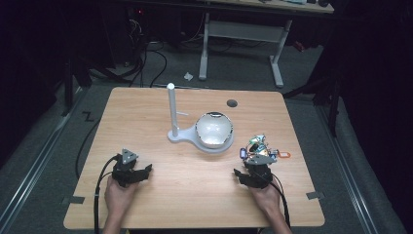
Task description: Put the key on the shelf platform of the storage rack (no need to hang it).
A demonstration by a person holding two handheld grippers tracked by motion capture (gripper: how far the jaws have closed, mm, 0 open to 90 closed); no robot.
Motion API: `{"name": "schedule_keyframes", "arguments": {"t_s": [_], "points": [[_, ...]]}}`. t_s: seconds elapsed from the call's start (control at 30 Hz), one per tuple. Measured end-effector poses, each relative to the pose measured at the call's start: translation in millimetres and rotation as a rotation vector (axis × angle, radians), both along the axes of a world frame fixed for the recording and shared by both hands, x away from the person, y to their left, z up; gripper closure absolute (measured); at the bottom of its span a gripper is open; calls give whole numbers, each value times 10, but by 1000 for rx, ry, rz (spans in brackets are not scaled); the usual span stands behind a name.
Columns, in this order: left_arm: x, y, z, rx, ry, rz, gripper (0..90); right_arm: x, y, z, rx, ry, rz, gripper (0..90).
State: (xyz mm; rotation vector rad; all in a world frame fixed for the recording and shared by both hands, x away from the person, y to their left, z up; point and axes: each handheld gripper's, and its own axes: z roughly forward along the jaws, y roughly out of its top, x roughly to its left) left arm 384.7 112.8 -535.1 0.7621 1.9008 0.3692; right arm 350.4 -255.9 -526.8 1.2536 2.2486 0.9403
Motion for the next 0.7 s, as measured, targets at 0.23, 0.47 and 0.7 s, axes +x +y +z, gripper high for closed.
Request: {"name": "schedule_keyframes", "arguments": {"t_s": [0.23, 0.47, 0.7], "points": [[0, 0, 0, 1, -1, 0, 291, -43, -78, 103, 30, -27, -8, 491], [0, 0, 0, 0, -1, -1, 291, -51, -224, 207, 56, -59, -49, 508], [1, 0, 0, 0, 0, -1, 291, -8, -425, 294, 59, -59, -98, 515]]}}
